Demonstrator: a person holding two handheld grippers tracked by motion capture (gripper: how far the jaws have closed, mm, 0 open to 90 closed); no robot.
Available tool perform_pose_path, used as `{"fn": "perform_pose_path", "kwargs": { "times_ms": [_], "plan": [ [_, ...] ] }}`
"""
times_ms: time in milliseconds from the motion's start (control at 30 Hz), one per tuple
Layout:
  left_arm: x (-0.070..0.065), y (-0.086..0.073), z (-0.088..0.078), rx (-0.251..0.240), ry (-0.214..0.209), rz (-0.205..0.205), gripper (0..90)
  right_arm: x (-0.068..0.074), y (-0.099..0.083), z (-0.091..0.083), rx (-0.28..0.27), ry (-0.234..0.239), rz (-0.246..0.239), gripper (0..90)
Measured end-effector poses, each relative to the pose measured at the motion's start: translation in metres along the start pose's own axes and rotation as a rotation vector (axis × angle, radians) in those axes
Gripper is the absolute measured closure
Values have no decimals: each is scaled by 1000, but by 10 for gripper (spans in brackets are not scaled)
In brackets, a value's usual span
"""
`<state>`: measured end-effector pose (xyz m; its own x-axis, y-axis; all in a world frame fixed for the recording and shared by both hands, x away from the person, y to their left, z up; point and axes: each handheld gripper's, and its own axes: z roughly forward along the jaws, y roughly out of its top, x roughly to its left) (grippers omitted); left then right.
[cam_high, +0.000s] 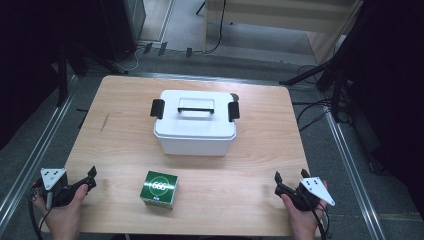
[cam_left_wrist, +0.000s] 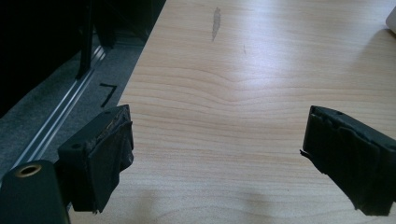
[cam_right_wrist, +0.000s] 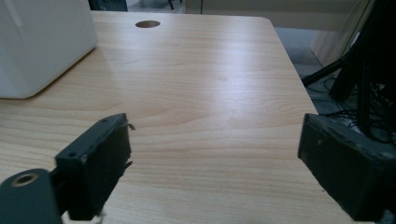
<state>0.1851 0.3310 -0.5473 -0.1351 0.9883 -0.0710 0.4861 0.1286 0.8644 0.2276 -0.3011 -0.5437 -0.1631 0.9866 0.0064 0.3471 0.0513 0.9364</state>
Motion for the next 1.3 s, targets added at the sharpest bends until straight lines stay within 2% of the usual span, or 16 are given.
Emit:
{"fn": "perform_pose_path", "kwargs": {
  "times_ms": [100,200,233,367,400,467,633,667,700,800,867,967,1000,1167,1200,1300],
  "plan": [
    [-4,1,-2,-11,15,9,156,5,1,-1,-11,7,-10,150],
    [-11,2,-7,-19,-19,28,209,11,3,-3,-19,31,2,195],
    [-15,2,-9,-14,-39,32,256,22,6,-6,-38,32,-18,225],
    [-23,1,-13,-17,-62,28,334,36,11,-11,-66,43,-26,295],
    [-26,2,-14,-19,-75,31,334,41,12,-13,-68,58,-26,313],
    [-32,2,-16,-21,-91,39,424,56,15,-16,-67,100,-29,343],
    [-51,2,-21,-11,-179,56,543,78,16,-15,-36,129,-13,346],
    [-55,2,-22,-7,-226,52,557,81,16,-15,-35,133,-16,354],
    [-56,2,-22,-5,-247,49,605,91,16,-15,-33,153,-22,375],
    [-65,1,-22,27,-333,50,659,102,16,-15,-26,185,-12,413],
    [-73,0,-23,41,-348,67,720,114,17,-15,-13,236,-9,454],
    [-81,-1,-25,50,-352,91,751,122,17,-15,-6,262,-15,507],
    [-86,-3,-26,58,-362,101,787,133,16,-15,-4,288,-33,543],
    [-96,-5,-29,70,-395,123,849,152,14,-15,11,306,-39,630],
    [-100,-5,-30,77,-409,130,861,162,13,-15,14,332,-44,671],
    [-106,-7,-31,83,-420,135,880,169,11,-15,19,360,-47,700]
  ]
}}
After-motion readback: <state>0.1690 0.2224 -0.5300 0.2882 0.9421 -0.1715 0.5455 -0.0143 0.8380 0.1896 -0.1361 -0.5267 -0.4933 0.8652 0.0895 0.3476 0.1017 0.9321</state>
